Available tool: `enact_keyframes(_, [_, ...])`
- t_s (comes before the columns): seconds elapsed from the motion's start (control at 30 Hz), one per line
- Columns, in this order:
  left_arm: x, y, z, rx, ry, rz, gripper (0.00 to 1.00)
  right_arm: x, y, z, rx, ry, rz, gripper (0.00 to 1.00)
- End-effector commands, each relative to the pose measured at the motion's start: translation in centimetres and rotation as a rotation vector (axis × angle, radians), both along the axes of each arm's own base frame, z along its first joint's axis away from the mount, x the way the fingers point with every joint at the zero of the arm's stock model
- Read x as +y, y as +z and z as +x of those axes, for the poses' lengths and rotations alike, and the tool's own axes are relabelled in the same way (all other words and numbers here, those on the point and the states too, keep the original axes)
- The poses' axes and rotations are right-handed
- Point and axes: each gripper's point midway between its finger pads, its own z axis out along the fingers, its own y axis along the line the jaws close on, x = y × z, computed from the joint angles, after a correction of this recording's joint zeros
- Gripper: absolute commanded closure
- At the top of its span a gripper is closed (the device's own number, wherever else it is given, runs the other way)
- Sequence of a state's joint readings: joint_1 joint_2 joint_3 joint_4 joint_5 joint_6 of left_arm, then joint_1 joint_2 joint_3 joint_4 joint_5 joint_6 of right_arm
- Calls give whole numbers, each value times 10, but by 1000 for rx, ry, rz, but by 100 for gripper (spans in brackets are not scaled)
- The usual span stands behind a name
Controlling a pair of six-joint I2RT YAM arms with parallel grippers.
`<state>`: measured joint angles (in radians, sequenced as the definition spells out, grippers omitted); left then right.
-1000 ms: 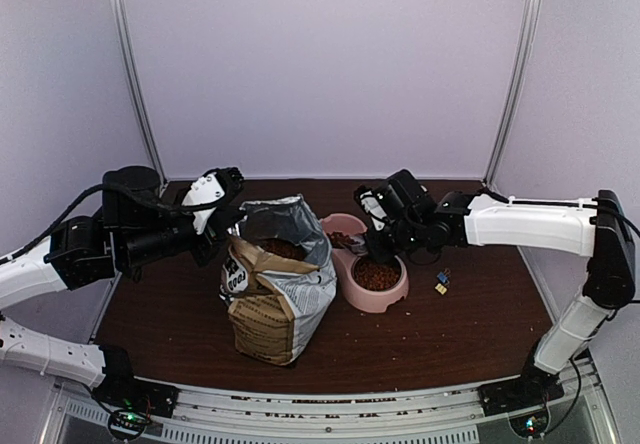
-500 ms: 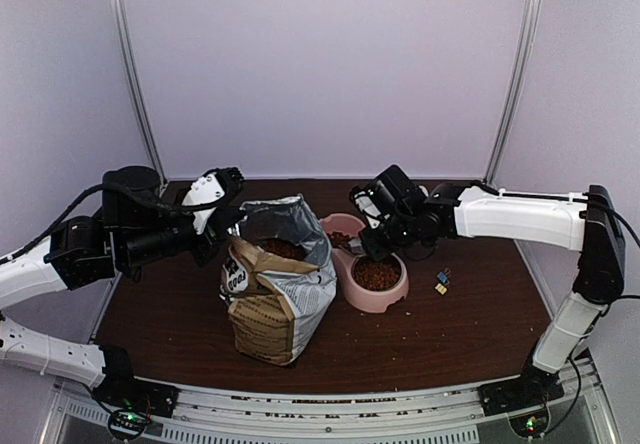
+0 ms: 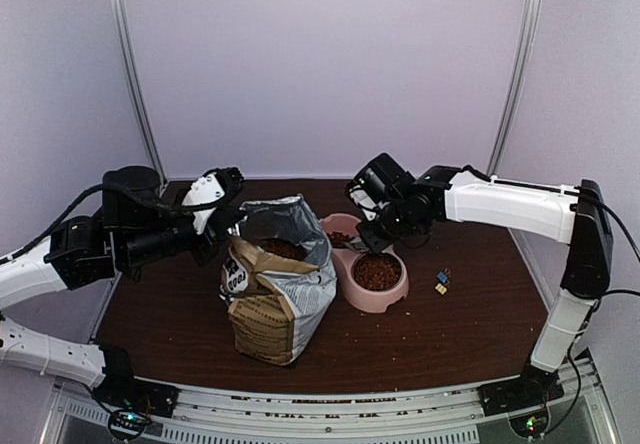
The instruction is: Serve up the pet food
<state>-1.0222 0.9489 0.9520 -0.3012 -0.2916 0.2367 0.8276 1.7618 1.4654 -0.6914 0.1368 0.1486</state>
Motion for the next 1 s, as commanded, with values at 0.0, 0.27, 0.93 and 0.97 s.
enact_keyframes(0.0, [-1, 54, 0, -103, -10, -150, 100, -12, 10, 5, -2, 5, -93, 100])
enact_keyframes(0.27, [-1, 54, 0, -104, -9, -150, 100, -18, 14, 5, 14, 35, -179, 100])
enact_keyframes(0.93, [-2, 52, 1, -101, -8, -140, 100, -35, 90, -11, -233, -9, 113, 100])
enact_keyframes(0.97, [-2, 52, 1, -101, -9, -140, 100, -40, 92, -14, -247, -28, 128, 100])
